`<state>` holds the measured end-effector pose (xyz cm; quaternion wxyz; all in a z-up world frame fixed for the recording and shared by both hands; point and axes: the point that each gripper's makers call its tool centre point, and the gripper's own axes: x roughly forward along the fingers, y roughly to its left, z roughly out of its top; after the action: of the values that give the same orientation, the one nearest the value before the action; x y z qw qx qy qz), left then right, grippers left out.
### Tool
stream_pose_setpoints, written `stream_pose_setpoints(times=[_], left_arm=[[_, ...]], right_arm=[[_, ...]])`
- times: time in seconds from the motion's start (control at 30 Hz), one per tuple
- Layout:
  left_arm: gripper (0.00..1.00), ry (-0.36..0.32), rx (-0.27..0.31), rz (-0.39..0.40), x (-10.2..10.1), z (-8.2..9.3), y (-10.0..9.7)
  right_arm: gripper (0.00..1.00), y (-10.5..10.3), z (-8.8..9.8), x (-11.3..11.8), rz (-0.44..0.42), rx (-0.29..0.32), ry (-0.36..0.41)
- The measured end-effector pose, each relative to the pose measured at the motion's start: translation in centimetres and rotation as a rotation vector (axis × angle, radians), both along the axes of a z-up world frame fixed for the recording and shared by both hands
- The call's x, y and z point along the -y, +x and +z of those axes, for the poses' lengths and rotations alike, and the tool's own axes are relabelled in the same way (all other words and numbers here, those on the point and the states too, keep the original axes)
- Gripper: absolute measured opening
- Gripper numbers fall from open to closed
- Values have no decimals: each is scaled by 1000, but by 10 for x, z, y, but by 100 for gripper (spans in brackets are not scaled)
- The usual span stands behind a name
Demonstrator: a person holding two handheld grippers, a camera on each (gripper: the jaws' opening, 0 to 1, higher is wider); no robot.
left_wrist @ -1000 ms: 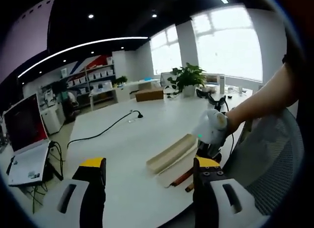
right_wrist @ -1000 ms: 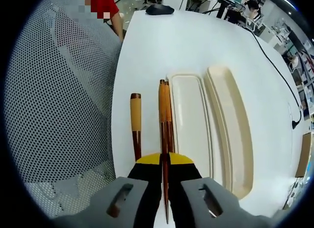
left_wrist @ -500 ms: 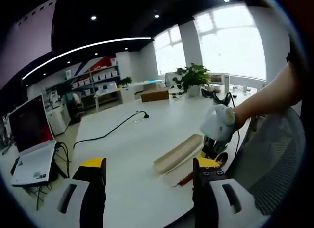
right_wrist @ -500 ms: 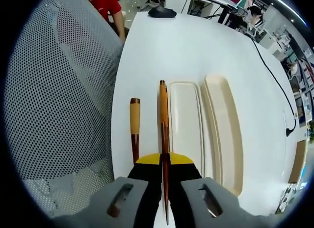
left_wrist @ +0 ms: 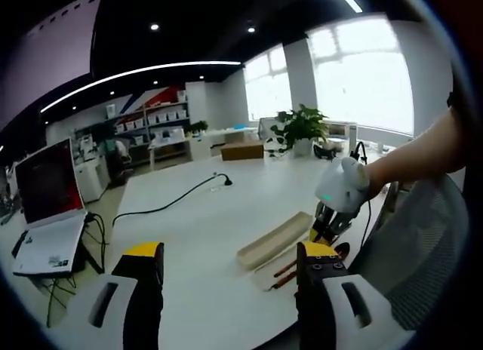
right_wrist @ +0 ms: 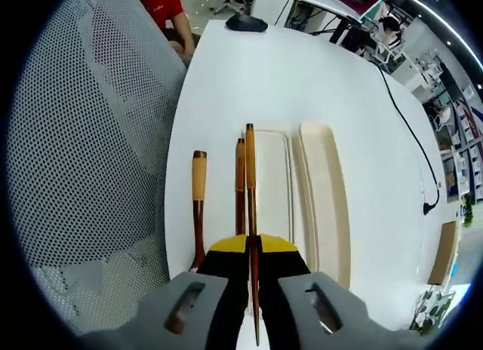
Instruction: Arrange the utensils inside the cutlery case until each visible utensil rests in its matching compartment.
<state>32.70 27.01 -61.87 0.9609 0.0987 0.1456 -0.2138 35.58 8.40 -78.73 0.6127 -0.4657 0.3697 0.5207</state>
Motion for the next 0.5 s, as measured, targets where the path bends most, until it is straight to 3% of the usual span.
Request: stream_pose_setpoints(times=[0.5], left_arm=[[73, -19, -8, 18, -3, -1, 2]], right_arm=[[0, 41, 20, -1, 14, 61, -9]])
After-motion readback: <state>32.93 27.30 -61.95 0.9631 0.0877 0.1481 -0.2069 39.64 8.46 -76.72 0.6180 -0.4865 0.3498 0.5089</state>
